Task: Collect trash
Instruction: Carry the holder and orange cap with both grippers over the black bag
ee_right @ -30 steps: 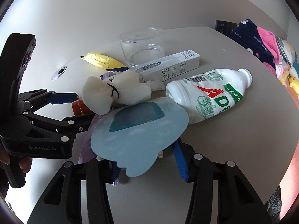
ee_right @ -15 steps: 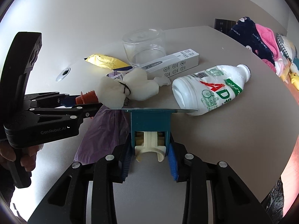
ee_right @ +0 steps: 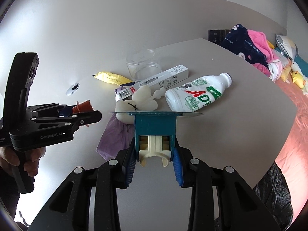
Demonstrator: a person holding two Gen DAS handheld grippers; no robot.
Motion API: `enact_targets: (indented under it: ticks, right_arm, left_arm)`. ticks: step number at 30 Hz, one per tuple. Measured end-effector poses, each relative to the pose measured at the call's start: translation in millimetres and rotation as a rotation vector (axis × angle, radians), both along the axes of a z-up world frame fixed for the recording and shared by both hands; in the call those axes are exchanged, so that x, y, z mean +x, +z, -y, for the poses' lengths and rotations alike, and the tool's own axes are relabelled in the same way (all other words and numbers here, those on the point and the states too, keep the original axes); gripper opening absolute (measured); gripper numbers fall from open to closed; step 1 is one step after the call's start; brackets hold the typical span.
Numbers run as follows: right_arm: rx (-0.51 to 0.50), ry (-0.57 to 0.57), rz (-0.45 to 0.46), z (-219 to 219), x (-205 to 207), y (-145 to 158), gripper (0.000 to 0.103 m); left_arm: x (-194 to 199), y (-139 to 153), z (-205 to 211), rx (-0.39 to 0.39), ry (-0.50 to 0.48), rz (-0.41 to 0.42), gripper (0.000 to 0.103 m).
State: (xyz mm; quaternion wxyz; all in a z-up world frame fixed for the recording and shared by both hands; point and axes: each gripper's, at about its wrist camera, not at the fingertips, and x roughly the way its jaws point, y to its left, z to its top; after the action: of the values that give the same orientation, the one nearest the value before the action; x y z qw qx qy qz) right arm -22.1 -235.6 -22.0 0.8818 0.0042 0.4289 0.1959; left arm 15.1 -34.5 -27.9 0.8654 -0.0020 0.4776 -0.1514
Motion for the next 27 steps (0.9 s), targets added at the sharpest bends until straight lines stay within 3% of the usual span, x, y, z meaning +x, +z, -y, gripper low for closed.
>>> enact_targets:
  ticks: [9, 27]
  right_arm:
    - [0.008, -0.059, 0.032, 23, -27, 14, 0.036]
    - [0.001, -0.276, 0.057, 96, -84, 26, 0.036]
  left_arm:
    - [-17, 21, 33, -0.001, -0.078, 0.043, 0.044]
    - [-45, 33, 112, -0.015, -0.297, 0.072, 0.044]
